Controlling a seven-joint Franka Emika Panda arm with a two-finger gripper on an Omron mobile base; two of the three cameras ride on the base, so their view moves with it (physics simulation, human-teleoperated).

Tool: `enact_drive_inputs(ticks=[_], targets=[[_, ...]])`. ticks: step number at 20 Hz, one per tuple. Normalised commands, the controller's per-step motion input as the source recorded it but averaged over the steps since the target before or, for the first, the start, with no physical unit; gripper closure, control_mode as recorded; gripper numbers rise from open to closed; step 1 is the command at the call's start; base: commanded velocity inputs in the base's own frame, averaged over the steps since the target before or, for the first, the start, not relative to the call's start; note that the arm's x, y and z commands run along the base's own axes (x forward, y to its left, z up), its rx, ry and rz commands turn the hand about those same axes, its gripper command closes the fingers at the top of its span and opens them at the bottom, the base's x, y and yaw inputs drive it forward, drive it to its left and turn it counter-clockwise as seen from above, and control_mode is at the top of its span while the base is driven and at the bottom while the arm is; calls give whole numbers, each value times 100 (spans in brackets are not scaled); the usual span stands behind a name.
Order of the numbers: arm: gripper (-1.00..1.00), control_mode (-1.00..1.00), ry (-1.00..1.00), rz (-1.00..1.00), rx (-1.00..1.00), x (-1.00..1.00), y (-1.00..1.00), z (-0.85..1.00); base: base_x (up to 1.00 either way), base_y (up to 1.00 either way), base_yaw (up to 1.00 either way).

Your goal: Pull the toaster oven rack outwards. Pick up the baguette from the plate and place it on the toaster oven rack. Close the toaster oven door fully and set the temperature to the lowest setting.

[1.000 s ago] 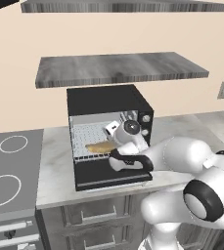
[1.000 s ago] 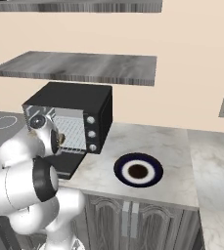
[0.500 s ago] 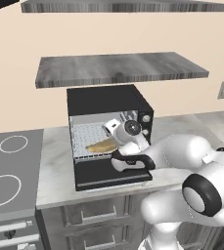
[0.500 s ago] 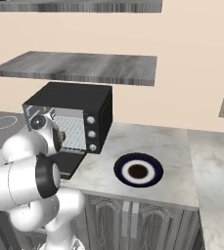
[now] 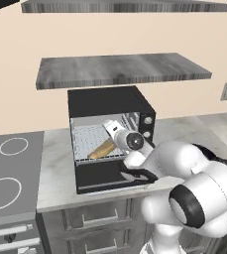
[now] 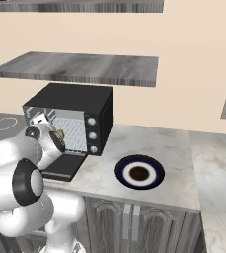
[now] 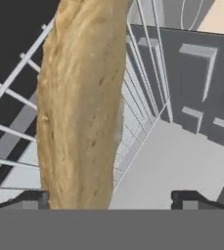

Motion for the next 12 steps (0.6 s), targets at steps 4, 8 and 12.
enact_drive_inputs(ticks=[4, 8, 12], targets=[[-100, -100, -40, 0, 12, -7, 0, 54, 0, 0, 0], [-100, -100, -35, 0, 9, -7, 0, 47, 0, 0, 0], [-100, -100, -17, 3, 3, -41, 0, 55, 0, 0, 0]])
